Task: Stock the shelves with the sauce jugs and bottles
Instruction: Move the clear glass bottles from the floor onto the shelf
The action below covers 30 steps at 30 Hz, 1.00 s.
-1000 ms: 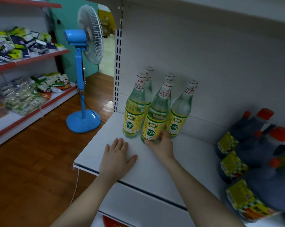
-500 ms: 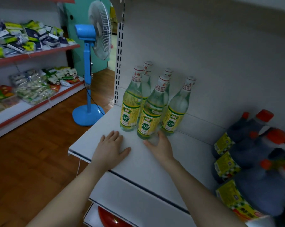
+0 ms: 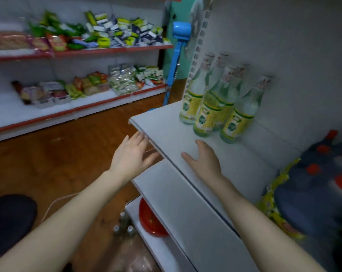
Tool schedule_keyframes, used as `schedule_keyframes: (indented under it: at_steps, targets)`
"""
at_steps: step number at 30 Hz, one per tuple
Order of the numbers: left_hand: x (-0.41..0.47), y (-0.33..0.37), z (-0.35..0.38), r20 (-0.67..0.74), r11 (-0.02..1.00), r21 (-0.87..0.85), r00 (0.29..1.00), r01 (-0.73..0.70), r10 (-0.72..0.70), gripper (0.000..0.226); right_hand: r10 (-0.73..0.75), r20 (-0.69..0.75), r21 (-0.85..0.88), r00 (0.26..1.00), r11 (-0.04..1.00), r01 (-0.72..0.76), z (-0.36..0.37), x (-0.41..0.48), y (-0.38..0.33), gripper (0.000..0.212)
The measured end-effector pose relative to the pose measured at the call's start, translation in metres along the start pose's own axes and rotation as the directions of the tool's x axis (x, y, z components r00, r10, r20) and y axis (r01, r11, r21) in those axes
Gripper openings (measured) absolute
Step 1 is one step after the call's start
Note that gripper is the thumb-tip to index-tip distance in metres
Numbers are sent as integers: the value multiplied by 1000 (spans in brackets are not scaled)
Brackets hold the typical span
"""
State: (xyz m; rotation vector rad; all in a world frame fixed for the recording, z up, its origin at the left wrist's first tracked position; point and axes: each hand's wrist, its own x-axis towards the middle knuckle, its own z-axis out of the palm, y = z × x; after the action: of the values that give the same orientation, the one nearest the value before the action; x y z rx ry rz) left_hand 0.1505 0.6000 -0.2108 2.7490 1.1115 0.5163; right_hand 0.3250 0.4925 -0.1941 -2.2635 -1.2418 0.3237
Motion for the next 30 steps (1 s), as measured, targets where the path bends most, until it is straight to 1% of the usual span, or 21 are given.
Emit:
schedule_keyframes:
  at_steps: [4,6,9,14,17,20,23,26,30]
  targets:
    - [-67,-23,-8,60,972,86,973,218,-223,68,-210,53,46,976,977,207,22,-24,-46,64]
    - [-99,-34,-9,95,954,91,951,286,-294,69,-270,97,108,958,960,260,40,-38,-62,62]
    - [-144,-52,-3,172,932,100,916,350,-362,71,-295,208,91,933,955,281,75,-54,-69,68]
    - [-214,-83,21,267,878,87,838,470,-476,73,-240,357,52,903,970,237,137,-82,-57,70]
    - [-248,-101,50,347,849,101,781,519,-519,73,-147,418,16,896,988,154,175,-101,-35,69]
    - [-274,-113,86,405,836,111,743,538,-532,74,-60,473,-28,879,996,83,215,-120,-3,69]
    - [-293,-118,128,478,824,97,701,558,-530,74,15,531,-68,847,997,24,251,-139,36,72]
    - [-307,-123,185,532,826,109,670,553,-519,76,81,556,-98,827,995,-32,294,-150,80,72]
    - [-322,-137,270,538,812,122,650,570,-537,76,130,567,-106,813,991,-84,358,-153,139,72]
